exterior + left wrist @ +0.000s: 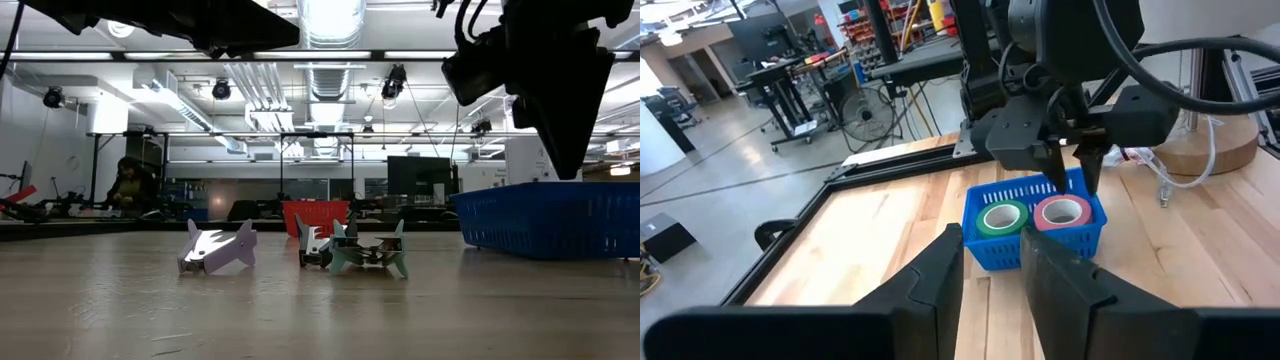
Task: Pick and place Stapler, Stapler remover, tape
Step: Put the violet staple remover into the orange bin
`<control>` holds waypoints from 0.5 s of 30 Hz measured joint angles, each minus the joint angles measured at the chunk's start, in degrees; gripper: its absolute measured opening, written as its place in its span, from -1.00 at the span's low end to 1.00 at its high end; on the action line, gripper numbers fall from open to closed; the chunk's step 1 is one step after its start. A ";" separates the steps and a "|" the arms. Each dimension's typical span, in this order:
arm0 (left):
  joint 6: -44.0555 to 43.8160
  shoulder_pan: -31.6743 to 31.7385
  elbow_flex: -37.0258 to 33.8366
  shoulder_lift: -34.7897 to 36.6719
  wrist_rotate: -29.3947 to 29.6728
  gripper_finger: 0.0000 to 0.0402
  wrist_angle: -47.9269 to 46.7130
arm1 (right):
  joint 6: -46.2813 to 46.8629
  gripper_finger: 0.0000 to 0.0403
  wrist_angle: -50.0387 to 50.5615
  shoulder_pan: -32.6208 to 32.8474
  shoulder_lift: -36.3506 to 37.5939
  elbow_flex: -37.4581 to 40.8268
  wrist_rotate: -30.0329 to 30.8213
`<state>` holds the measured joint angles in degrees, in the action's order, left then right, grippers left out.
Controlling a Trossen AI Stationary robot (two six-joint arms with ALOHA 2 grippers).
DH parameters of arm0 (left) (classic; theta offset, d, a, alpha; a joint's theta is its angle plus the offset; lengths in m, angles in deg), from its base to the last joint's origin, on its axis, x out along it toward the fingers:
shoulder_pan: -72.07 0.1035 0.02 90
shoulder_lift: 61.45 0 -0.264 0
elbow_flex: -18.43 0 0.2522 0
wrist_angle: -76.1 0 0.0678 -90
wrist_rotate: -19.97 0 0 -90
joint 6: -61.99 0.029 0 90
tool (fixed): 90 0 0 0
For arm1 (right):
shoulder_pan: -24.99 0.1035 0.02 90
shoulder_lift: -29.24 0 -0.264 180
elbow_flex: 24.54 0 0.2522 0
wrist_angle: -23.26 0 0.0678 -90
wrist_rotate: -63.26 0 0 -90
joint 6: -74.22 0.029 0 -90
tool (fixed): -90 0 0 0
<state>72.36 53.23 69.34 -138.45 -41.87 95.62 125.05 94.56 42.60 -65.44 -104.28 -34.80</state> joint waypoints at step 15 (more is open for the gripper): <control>-14.25 -0.01 -0.02 -0.02 -1.53 -0.47 -15.48 | 0.02 -0.46 0.43 0.29 5.39 -2.31 14.17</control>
<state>58.11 53.21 69.32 -138.47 -43.41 80.14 125.07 94.99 42.89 -60.05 -106.59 -20.62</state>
